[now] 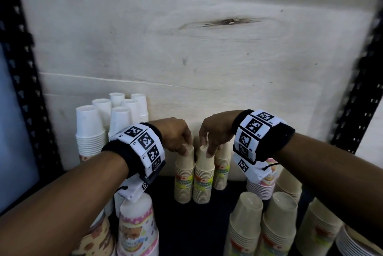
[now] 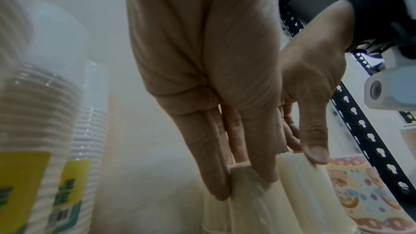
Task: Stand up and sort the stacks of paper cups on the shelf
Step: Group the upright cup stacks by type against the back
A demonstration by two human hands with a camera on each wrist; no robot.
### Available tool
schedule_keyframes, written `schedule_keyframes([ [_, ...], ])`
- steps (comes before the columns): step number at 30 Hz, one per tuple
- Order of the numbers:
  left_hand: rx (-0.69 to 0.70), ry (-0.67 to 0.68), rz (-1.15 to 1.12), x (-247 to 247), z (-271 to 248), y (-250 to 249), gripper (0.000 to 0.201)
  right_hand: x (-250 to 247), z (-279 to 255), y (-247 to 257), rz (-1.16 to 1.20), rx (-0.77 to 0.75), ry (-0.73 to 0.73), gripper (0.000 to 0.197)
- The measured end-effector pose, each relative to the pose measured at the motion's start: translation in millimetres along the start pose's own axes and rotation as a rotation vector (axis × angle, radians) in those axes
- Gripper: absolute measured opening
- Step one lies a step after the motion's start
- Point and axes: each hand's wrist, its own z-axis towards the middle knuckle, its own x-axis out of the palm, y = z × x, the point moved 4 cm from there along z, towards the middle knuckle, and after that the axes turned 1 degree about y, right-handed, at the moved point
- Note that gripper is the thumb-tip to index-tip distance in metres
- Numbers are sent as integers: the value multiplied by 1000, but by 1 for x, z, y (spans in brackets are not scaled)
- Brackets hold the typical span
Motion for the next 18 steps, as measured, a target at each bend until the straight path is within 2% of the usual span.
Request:
schedule_keyframes([
  [11, -28, 13, -3, 0, 2, -1, 40, 0, -1, 0, -31, -2, 9, 42],
  [15, -38, 15, 9, -3, -5, -3, 52, 1, -13, 1, -84, 35, 13, 57],
  [18, -23, -77, 77, -16, -18, -8, 60, -4, -33, -8, -15, 65, -24, 69],
])
